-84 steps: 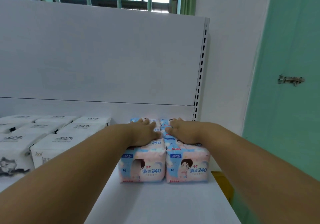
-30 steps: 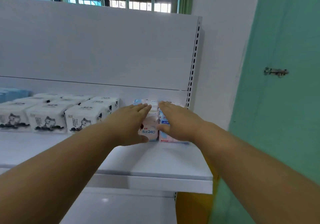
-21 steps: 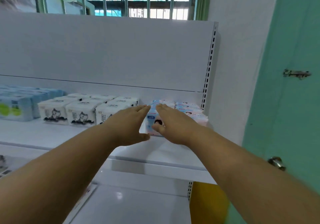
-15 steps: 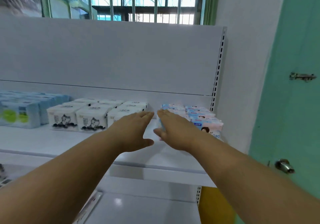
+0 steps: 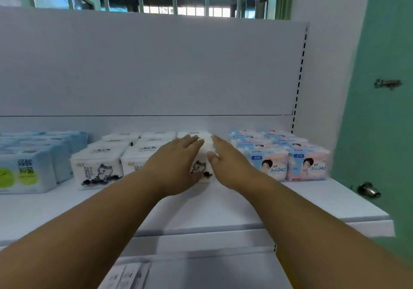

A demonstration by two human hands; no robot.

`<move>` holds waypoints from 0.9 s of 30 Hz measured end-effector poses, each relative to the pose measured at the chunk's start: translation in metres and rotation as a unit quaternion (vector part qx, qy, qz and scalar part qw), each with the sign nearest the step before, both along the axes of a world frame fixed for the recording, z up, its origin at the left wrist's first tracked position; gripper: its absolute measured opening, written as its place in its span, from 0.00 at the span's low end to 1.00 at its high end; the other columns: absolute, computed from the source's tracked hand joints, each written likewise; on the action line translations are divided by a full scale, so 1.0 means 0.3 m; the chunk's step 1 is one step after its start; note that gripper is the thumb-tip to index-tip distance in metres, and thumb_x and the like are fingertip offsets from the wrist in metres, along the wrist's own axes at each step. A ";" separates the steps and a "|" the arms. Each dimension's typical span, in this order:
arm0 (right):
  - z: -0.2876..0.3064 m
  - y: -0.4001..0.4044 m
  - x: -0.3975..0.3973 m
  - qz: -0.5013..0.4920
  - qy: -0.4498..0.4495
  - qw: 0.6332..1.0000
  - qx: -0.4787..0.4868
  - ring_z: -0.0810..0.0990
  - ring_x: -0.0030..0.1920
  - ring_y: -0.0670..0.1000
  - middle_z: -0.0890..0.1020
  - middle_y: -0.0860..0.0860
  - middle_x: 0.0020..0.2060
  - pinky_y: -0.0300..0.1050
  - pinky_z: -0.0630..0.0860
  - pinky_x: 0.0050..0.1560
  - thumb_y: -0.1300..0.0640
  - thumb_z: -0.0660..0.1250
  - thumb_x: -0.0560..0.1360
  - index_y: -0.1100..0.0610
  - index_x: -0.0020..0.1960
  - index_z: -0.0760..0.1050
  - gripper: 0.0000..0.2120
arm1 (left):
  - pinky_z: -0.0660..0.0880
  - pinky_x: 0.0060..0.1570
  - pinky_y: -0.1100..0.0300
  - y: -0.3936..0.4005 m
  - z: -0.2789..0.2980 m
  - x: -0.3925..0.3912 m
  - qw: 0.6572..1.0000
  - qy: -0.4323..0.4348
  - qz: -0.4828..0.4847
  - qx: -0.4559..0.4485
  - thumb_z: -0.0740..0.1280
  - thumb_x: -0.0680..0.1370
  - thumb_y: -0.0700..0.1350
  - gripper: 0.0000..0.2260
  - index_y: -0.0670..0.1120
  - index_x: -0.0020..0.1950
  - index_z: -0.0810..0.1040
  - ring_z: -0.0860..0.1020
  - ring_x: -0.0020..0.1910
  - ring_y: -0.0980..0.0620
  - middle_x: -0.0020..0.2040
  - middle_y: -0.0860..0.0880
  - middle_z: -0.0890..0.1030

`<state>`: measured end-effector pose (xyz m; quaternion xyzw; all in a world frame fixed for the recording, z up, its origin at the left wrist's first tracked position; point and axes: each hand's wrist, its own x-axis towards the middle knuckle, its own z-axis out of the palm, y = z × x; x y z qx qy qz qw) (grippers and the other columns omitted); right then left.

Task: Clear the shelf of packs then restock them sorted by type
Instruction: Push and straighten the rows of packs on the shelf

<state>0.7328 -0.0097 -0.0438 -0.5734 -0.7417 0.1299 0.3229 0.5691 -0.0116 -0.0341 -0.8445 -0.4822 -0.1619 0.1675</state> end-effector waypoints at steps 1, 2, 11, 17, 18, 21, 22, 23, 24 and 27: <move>0.004 0.022 -0.022 -0.013 0.051 0.998 -0.020 0.66 0.73 0.53 0.64 0.51 0.75 0.45 0.64 0.67 0.49 0.54 0.84 0.50 0.77 0.56 0.23 | 0.53 0.75 0.56 0.018 0.006 -0.016 1.000 0.008 0.007 -0.001 0.65 0.78 0.60 0.37 0.49 0.80 0.52 0.54 0.78 0.50 0.80 0.50 0.55; 0.007 0.047 -0.041 -0.028 0.096 0.994 -0.040 0.68 0.70 0.54 0.66 0.52 0.74 0.47 0.67 0.65 0.47 0.53 0.83 0.50 0.76 0.58 0.22 | 0.52 0.75 0.56 0.036 0.012 -0.028 1.000 0.019 0.014 -0.005 0.64 0.77 0.61 0.37 0.50 0.80 0.51 0.53 0.79 0.49 0.80 0.50 0.54; -0.022 0.259 -0.106 -0.080 0.376 0.906 -0.179 0.76 0.62 0.58 0.77 0.54 0.65 0.57 0.73 0.64 0.20 0.51 0.66 0.46 0.73 0.67 0.44 | 0.59 0.73 0.55 0.121 0.021 -0.068 0.995 0.069 0.042 -0.064 0.67 0.75 0.62 0.38 0.55 0.80 0.53 0.60 0.76 0.49 0.80 0.51 0.57; -0.007 0.309 -0.070 -0.044 0.521 0.820 -0.234 0.86 0.39 0.57 0.86 0.55 0.41 0.52 0.82 0.39 0.24 0.52 0.72 0.56 0.59 0.78 0.38 | 0.53 0.76 0.52 0.182 0.073 -0.119 0.991 0.083 0.043 -0.093 0.67 0.70 0.70 0.46 0.56 0.80 0.49 0.52 0.79 0.48 0.81 0.48 0.51; -0.013 0.332 -0.044 -0.039 0.524 0.819 -0.231 0.85 0.35 0.55 0.85 0.55 0.38 0.46 0.80 0.32 0.27 0.50 0.75 0.56 0.60 0.77 0.37 | 0.51 0.76 0.50 0.197 0.074 -0.126 0.989 0.084 0.049 -0.111 0.65 0.69 0.71 0.47 0.57 0.80 0.47 0.50 0.79 0.48 0.81 0.48 0.49; -0.025 0.366 -0.007 -0.022 0.547 0.806 -0.226 0.83 0.31 0.53 0.84 0.54 0.31 0.41 0.76 0.28 0.28 0.44 0.77 0.58 0.53 0.77 0.38 | 0.51 0.77 0.48 0.224 0.070 -0.137 0.983 0.077 0.052 -0.160 0.62 0.70 0.74 0.47 0.58 0.80 0.44 0.47 0.80 0.47 0.81 0.47 0.46; -0.035 0.379 -0.005 -0.013 0.553 0.800 -0.233 0.84 0.35 0.55 0.85 0.56 0.33 0.44 0.78 0.34 0.27 0.43 0.76 0.59 0.50 0.77 0.39 | 0.51 0.77 0.48 0.228 0.070 -0.140 0.982 0.072 0.046 -0.168 0.61 0.70 0.74 0.46 0.58 0.80 0.44 0.48 0.80 0.47 0.81 0.47 0.46; -0.043 0.389 -0.010 -0.010 0.556 0.794 -0.245 0.85 0.42 0.57 0.86 0.58 0.38 0.48 0.80 0.42 0.26 0.43 0.75 0.59 0.51 0.78 0.40 | 0.52 0.76 0.49 0.226 0.073 -0.143 0.981 0.062 0.037 -0.178 0.59 0.71 0.75 0.45 0.58 0.80 0.45 0.49 0.80 0.48 0.81 0.48 0.46; -0.052 0.394 -0.016 -0.002 0.559 0.790 -0.253 0.84 0.48 0.60 0.86 0.60 0.45 0.53 0.79 0.50 0.25 0.44 0.74 0.59 0.55 0.78 0.42 | 0.52 0.76 0.49 0.222 0.080 -0.151 0.981 0.038 0.028 -0.190 0.58 0.71 0.75 0.43 0.59 0.80 0.46 0.51 0.79 0.49 0.81 0.50 0.47; -0.041 0.380 -0.048 0.002 0.545 0.798 -0.257 0.82 0.56 0.63 0.83 0.62 0.55 0.58 0.75 0.62 0.22 0.46 0.71 0.61 0.61 0.79 0.47 | 0.53 0.75 0.49 0.227 0.124 -0.214 0.978 -0.066 0.018 -0.199 0.54 0.71 0.75 0.40 0.61 0.79 0.51 0.55 0.78 0.51 0.80 0.53 0.52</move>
